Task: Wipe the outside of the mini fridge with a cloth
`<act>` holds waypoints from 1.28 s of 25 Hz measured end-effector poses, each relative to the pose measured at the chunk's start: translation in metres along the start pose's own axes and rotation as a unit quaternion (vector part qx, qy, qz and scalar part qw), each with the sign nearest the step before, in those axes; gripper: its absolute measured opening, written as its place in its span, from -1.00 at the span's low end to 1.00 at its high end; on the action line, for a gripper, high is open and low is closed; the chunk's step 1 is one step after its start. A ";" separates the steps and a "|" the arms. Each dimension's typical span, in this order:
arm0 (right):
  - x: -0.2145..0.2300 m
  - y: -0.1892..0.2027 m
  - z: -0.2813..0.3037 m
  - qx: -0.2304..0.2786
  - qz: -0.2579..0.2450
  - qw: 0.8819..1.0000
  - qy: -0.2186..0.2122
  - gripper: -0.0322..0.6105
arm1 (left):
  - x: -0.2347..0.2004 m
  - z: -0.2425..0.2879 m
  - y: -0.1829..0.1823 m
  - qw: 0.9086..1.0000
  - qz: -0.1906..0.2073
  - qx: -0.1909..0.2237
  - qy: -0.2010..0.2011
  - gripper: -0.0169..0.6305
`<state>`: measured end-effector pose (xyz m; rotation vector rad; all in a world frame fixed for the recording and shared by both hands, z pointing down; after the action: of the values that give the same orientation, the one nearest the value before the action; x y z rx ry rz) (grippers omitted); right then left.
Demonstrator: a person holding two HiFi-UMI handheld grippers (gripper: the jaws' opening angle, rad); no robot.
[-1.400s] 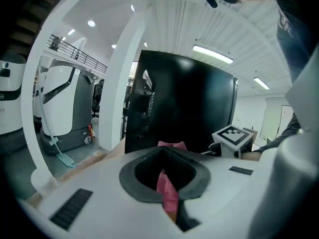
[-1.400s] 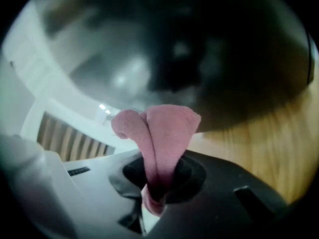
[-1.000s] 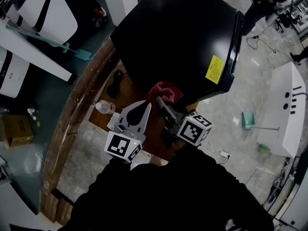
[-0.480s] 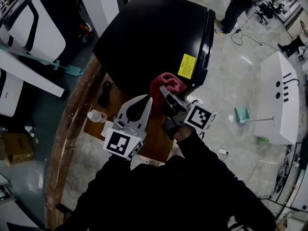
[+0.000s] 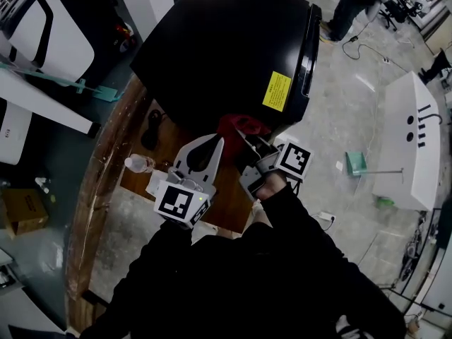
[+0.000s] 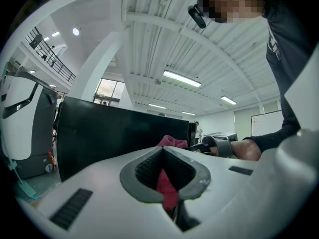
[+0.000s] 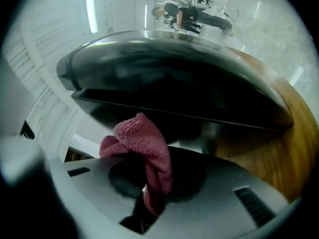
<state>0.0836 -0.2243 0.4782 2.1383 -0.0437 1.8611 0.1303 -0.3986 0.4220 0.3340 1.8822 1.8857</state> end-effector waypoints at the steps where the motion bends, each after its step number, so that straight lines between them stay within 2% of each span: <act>1: 0.009 0.002 -0.002 0.000 0.011 1.000 0.009 -0.72 | -0.001 0.001 0.006 1.000 0.001 -0.008 -0.002 -0.93; 10: 0.092 0.015 -0.008 -0.020 0.073 0.995 0.071 -0.72 | -0.015 0.018 0.094 0.994 -0.011 -0.112 -0.004 -0.93; 17: 0.146 0.025 -0.009 -0.028 0.098 0.990 0.097 -0.72 | -0.027 0.031 0.167 0.981 -0.018 -0.193 -0.018 -0.93; 27: 0.238 0.040 -0.020 -0.034 0.111 0.977 0.177 -0.72 | -0.039 0.052 0.235 0.965 -0.014 -0.262 -0.025 -0.93; 32: 0.271 0.047 -0.029 -0.021 0.114 0.970 0.212 -0.72 | -0.035 0.056 0.253 0.960 -0.012 -0.281 -0.022 -0.93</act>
<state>0.0877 -0.2140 0.7546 1.7235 -0.2414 2.3886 0.1512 -0.3569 0.6795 0.1594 1.2362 2.2652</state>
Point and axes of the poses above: the fingertips, and each gripper's own axes: z forward along the fingers, x to its right, y out of its underside, the point moved 9 cm from there along -z, backward along the fingers, and after that the axes turned 11 degrees about -y, right-handed, at the moved point
